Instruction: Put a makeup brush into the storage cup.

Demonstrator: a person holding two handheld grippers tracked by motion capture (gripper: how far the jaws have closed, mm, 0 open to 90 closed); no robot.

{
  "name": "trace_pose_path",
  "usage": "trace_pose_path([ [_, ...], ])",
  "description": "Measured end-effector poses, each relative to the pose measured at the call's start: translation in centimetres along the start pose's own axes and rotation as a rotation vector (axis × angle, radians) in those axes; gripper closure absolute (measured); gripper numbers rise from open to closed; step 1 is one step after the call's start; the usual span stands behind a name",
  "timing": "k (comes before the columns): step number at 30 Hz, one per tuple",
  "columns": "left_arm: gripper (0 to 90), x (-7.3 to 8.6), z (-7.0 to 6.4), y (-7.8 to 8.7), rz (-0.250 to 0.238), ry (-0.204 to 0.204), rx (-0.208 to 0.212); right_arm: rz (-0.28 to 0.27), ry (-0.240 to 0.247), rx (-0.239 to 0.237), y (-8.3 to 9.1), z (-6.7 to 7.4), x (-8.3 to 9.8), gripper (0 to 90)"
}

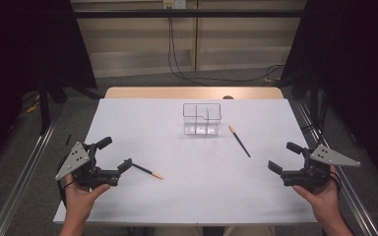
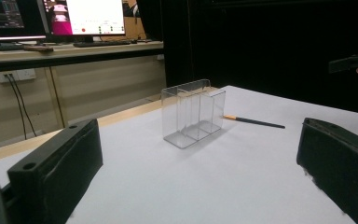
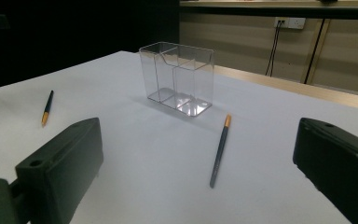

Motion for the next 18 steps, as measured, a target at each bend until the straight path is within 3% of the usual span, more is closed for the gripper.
trace_pose_path([
  [18,0.0,-0.4,-0.5,-1.5,0.017,-0.027,0.036,0.000,0.001,-0.004,0.1,0.1,0.0,1.0],
])
Point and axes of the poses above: each handheld gripper's, and its own axes: y roughly backward along the jaws, x roughly out of its underside, z roughly to its left, the point moved 1 cm from there along -y, roughly forward along the jaws, and after that the axes turned 10 degrees about -x, right-handed, at the moved point
